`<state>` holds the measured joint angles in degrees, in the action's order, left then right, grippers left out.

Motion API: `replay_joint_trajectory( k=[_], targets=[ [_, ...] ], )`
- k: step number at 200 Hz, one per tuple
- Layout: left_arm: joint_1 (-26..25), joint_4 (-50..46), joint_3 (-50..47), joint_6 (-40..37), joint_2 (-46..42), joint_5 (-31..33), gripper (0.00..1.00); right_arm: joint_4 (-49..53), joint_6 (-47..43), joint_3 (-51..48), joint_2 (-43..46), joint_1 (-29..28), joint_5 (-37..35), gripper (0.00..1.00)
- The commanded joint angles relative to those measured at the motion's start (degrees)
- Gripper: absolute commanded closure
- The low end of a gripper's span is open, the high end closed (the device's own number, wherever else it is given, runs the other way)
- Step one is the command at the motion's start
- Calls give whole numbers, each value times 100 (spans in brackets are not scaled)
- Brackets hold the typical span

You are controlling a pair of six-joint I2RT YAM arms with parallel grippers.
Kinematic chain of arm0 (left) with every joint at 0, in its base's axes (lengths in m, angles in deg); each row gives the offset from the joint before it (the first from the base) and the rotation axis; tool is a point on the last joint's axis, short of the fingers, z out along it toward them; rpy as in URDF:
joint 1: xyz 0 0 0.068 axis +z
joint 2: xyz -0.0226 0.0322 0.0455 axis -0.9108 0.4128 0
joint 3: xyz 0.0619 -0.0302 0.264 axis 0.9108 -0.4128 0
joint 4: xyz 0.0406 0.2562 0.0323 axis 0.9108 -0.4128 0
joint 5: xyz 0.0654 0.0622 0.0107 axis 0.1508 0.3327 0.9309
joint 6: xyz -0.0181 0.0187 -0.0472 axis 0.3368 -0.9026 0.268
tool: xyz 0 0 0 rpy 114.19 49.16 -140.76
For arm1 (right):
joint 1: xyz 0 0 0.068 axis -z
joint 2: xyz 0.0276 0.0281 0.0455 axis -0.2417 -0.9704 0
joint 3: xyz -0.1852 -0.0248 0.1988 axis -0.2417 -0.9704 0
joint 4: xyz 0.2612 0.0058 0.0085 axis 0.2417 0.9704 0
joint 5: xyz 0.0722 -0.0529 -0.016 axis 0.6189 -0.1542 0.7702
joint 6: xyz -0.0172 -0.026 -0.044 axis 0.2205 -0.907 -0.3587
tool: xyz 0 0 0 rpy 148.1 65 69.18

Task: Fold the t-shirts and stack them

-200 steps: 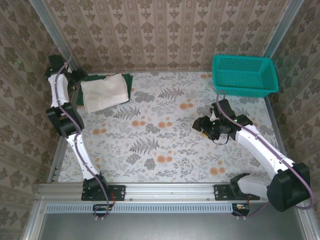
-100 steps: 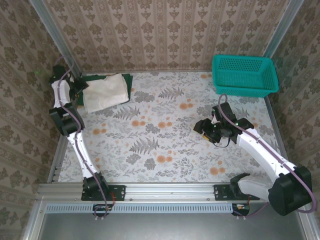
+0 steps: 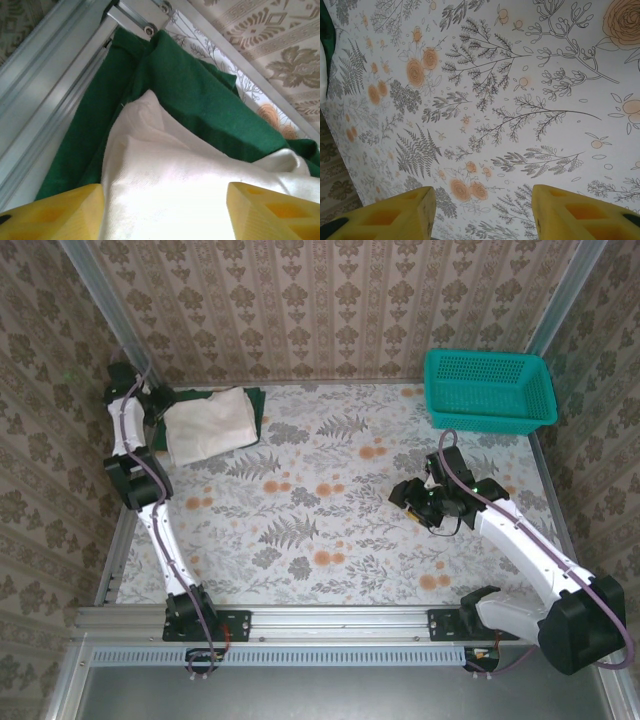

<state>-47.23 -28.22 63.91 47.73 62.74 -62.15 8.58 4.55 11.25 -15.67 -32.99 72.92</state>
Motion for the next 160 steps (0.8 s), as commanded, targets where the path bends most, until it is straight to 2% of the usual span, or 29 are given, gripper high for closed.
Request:
replay_joint_trajectory(
  k=[1, 35, 58, 62, 74, 94, 95, 96, 98, 99, 105, 141, 149, 160],
  targets=[
    [-72, -72, 102, 50, 92, -136, 36, 119, 139, 143, -13, 25, -115, 45],
    [-376, -34, -232, -317, -682, 37, 16, 267, -170, 371, 82, 56, -479, 44],
    [-587, -139, -500, -343, -1412, 297, 10, 426, -528, 579, 303, 123, -1256, 38],
    [-635, -146, -596, -364, -1582, 398, 1, 433, -573, 595, 360, 134, -1417, 37],
    [-793, -88, -1047, -445, -2160, 766, 0, 369, -745, 599, 567, 182, -1873, 34],
    [-1028, 446, -2270, -338, -3315, 1166, 0, 154, -1049, 466, 930, 271, -2583, 29],
    [-1043, 487, -2346, -330, -3380, 1168, 0, 133, -1086, 451, 962, 280, -2633, 25],
    [-1050, 529, -2423, -317, -3443, 1183, 0, 133, -1086, 451, 962, 280, -2633, 25],
    [-1073, 609, -2567, -306, -3521, 1200, 0, 113, -1116, 437, 992, 302, -2698, 18],
    [-1083, 647, -2644, -301, -3606, 1216, 0, 99, -1158, 422, 1013, 317, -2745, 10],
    [-1148, 873, -3105, -215, -3995, 1397, 0, 39, -1271, 384, 1097, 372, -2886, 1],
    [-1512, 2317, -5940, -318, -6103, 2028, 0, -383, -1959, -62, 1632, 569, -3957, 0],
    [-1593, 2514, -6551, -276, -6557, 2399, 0, -482, -2070, -177, 1752, 602, -4255, 0],
    [-1633, 2965, -7482, -323, -7188, 2459, 0, -718, -2198, -379, 1911, 629, -4684, 0]
  ],
)
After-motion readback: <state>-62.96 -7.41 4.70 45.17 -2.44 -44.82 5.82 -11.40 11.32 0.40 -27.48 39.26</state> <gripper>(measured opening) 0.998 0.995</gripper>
